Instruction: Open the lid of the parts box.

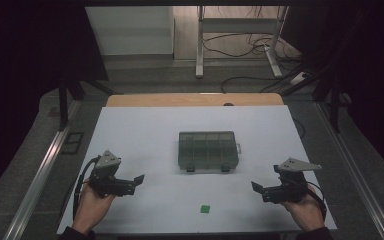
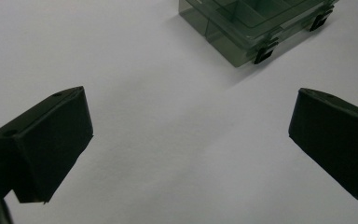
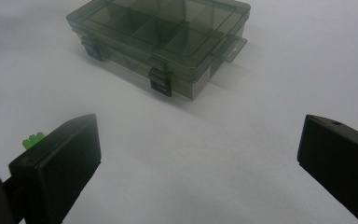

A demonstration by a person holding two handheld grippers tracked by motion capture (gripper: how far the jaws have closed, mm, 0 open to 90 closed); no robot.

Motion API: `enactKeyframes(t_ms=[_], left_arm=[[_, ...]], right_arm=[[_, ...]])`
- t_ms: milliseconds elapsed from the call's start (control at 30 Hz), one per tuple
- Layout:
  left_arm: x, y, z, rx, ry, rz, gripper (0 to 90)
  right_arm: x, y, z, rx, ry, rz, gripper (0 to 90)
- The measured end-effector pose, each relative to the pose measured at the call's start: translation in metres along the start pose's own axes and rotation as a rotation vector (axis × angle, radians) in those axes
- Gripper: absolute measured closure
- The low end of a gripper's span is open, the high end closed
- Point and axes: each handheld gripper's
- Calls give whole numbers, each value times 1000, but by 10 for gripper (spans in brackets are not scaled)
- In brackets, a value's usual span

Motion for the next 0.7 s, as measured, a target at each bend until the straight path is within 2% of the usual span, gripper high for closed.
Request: enactKeyframes(t_ms=[700], left_arm=[[12,-16,5,-20,-34,-5,1]], right_arm=[[14,-14,6,-15,0,-7,0]])
Point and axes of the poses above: each handheld gripper's, and its own axes: y roughly backward along the jaws, x roughly out of its top, z roughly to its right, and after that the axes turned 10 degrees about x, right-handed
